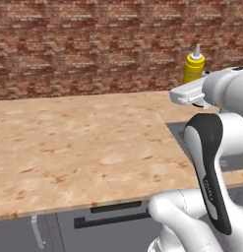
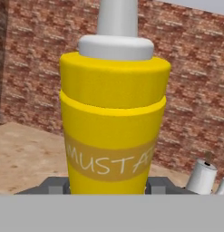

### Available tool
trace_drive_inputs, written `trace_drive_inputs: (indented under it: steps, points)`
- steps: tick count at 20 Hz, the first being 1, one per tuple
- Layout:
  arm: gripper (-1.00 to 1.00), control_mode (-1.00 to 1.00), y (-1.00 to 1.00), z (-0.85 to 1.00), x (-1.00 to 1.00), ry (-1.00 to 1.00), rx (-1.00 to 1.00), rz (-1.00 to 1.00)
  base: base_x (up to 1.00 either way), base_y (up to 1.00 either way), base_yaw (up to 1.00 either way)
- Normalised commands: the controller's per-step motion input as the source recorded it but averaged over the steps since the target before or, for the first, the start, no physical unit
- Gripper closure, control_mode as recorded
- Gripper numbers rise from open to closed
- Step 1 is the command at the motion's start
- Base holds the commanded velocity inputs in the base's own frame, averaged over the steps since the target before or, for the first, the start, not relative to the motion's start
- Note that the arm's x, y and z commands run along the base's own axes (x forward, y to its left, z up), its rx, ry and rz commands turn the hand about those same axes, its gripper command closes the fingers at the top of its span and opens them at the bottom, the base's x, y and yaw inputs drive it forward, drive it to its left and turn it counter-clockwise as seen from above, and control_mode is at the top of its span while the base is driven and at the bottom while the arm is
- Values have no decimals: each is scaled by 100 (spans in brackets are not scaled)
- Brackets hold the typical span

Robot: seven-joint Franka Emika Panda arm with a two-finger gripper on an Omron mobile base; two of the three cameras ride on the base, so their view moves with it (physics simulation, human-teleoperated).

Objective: Move the mustard and shaker from the cabinet to the dining counter.

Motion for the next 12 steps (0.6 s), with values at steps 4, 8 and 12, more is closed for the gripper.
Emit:
trace_drive_inputs:
  steps: [4, 8, 12]
  points:
    - [100, 100, 0, 0, 0, 0, 0, 0, 46, 21, -11]
    - [100, 100, 0, 0, 0, 0, 0, 0, 22, 7, -7]
    - [100, 100, 0, 0, 0, 0, 0, 0, 2, 0, 0]
